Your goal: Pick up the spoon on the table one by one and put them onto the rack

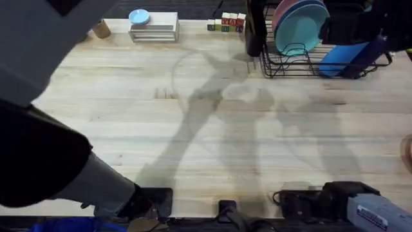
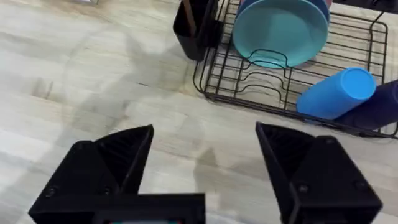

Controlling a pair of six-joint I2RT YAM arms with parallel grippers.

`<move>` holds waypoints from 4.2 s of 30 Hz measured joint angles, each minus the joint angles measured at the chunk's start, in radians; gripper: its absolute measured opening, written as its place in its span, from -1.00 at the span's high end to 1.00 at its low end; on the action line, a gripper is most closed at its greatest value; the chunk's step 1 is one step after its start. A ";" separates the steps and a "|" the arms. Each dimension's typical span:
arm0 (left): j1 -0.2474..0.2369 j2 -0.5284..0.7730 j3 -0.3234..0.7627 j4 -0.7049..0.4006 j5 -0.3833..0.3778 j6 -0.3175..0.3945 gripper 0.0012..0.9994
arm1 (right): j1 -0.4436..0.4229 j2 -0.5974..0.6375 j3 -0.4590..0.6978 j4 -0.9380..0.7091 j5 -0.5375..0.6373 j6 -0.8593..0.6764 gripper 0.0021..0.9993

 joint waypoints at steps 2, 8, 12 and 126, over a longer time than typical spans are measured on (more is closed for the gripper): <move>0.002 0.000 -0.105 0.164 0.001 -0.077 0.91 | 0.000 0.000 0.000 0.000 0.000 0.000 -0.99; 0.002 0.005 -0.248 0.386 0.004 -0.170 0.91 | 0.000 0.000 0.000 0.000 0.000 0.000 -0.99; 0.001 0.007 -0.372 0.613 0.004 -0.287 0.91 | 0.000 0.000 0.000 0.000 0.000 0.000 -0.99; 0.334 -0.555 -0.388 -0.581 -0.304 -0.082 -0.99 | 0.000 0.000 0.000 -0.001 -0.007 0.000 -0.99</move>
